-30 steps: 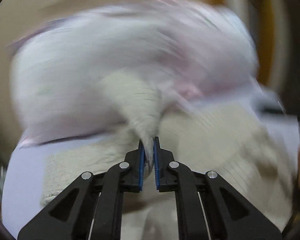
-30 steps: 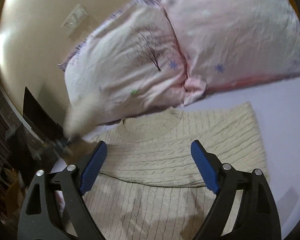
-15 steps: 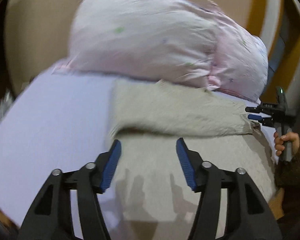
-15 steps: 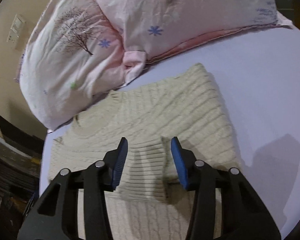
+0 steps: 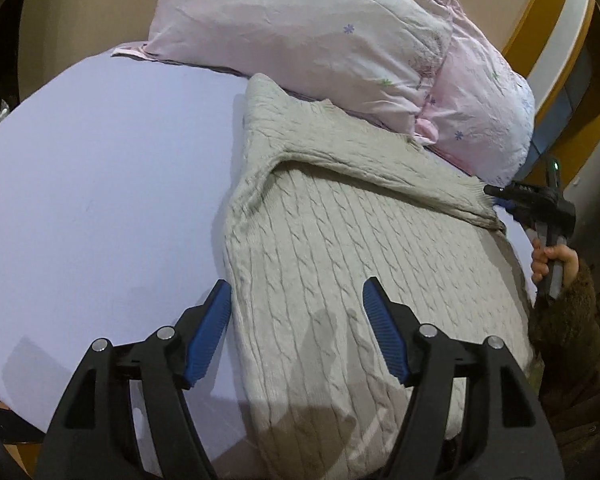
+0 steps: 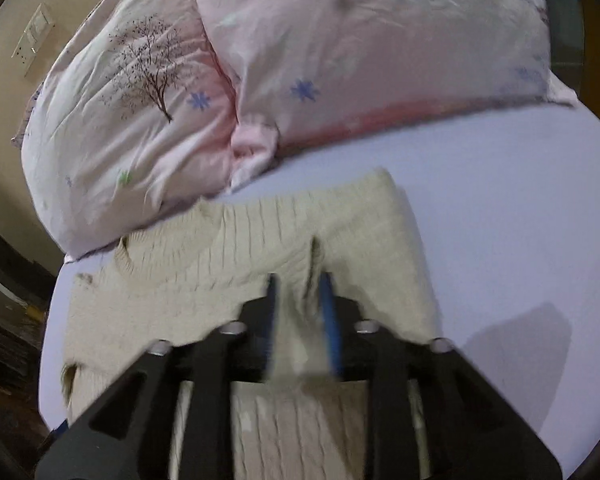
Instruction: Fold small clothes
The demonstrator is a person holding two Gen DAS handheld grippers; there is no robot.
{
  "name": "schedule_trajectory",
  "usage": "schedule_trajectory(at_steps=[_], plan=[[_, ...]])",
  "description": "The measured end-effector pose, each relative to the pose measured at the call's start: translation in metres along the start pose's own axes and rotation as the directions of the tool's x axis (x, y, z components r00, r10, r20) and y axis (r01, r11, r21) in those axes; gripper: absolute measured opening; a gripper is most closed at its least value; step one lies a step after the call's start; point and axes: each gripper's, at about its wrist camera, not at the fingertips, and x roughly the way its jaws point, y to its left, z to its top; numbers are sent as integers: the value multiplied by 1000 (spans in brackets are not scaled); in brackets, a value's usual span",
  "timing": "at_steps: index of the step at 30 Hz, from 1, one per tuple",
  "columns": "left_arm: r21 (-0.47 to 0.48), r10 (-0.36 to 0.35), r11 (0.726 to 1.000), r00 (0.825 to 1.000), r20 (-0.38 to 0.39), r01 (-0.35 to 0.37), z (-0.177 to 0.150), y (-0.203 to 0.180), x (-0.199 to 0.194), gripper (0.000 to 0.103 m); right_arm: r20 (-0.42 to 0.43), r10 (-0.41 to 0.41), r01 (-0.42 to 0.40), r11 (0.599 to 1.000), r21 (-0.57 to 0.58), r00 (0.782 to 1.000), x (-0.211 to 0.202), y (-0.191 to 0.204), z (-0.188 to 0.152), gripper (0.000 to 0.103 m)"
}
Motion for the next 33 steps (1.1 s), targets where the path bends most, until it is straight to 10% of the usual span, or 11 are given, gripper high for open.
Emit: schedule_trajectory(at_steps=[5, 11, 17, 26, 29, 31, 33], plan=[[-33, -103, 994, 995, 4, 103, -12, 5, -8, 64, -18, -32, 32, 999, 25, 999, -44, -34, -49, 61], [-59, -215, 975, 977, -16, 213, -35, -1, -18, 50, -85, 83, -75, 993, 92, 993, -81, -71, -117, 41], [-108, -336, 936, 942, 4, 334, -74, -1, -37, 43, -130, 401, -381, 912, 153, 907, -122, -93, -202, 38], [-168, -378, 915, 925, -33, 367, -107, -1, -24, 44, -201, 452, -420, 889, 182, 869, -115, -102, -244, 55], [-192, -375, 912, 927, -26, 364, -108, 2, -17, 44, -209, 534, -495, 842, 212, 819, -93, -103, -246, 8], [-211, -400, 899, 916, -43, 383, -109, 4, -18, 13, -188, 580, -554, 814, 177, 792, -99, -98, -244, 7], [-200, -404, 901, 912, -64, 385, -106, 1, -28, 7, -153, 621, -608, 783, 129, 768, -115, -92, -234, 7]])
